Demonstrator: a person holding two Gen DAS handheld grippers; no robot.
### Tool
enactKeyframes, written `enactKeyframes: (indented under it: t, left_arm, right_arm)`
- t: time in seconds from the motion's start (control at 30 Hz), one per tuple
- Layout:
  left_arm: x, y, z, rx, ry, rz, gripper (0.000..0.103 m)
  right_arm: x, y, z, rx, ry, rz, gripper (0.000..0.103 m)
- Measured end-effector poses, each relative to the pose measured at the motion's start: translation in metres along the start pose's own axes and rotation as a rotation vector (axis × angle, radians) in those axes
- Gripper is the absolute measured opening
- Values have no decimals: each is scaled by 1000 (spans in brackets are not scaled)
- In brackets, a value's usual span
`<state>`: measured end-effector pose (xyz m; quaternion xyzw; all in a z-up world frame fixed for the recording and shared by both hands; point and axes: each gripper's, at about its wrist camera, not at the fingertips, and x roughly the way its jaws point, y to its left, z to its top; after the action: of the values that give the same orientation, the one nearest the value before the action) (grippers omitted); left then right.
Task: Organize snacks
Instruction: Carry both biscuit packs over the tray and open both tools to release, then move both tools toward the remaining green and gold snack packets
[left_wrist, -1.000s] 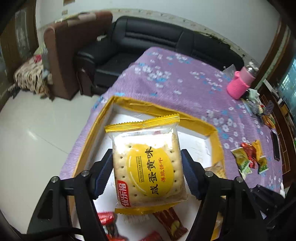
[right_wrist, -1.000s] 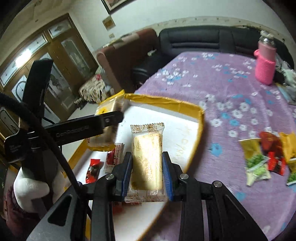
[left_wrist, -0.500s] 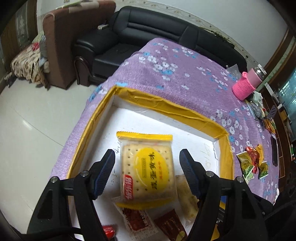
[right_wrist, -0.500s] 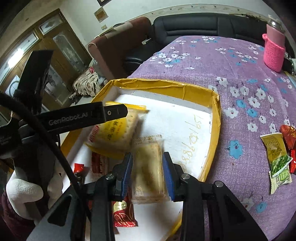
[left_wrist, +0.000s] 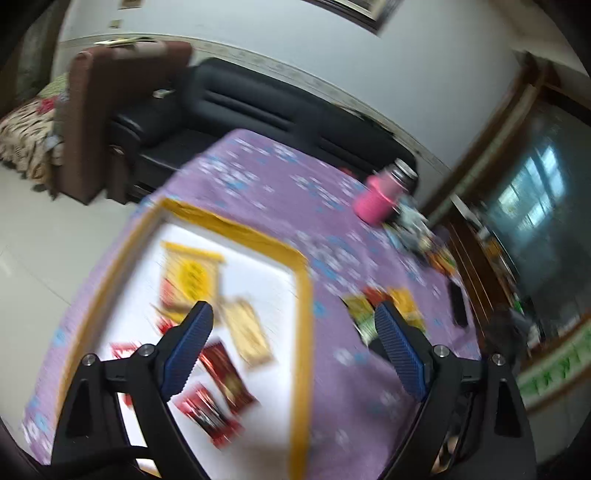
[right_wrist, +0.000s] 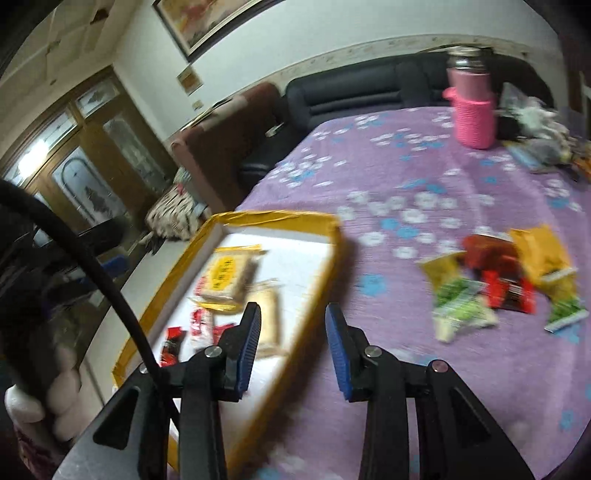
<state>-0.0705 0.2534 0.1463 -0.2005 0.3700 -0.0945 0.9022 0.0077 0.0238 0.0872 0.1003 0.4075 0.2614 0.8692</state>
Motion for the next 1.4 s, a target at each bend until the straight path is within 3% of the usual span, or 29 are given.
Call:
enactKeyframes:
  t: [0.13,0.27,0.5,0.73,0.83,1.1,1.13,1.17,1.23,1.4]
  left_arm:
    - [-6,-35,-22,54,5,-24,89]
    - [0,-55,-34,52,48,-96,89]
    - [32,-76,-59,17,181,-184,88]
    - [28,-93,-70,107,139,-82,89]
    - [30,-94,-69,131,123,-55,89]
    - [58,-92,-58,127,154,-8,89]
    - [63,-92,-57,122,159,-4,89]
    - [66,-92,-55,118,164,-2,89]
    - [79,-94,-52,113,182,4,89]
    - [116,-99,-44,97,235,26,89]
  right_arm:
    - [-25,-38,-9,49,-13,-51,37]
    - [-55,-82,-20,123,-39,-110,38]
    - [-88,-145,-36,234,-78,-194,40]
    - [-78,-177,-33,269,-73,-226,41]
    - [-70,-189,-27,282,-83,-262,49]
    - [-31,-196,-1,216,-49,-345,50]
    - [-27,-194,-2,199,-43,-360,48]
    - [-24,-193,-4,184,-37,-372,38]
    - [-23,-191,-9,172,-43,-370,29]
    - [-35,-197,-18,214,-84,-311,22]
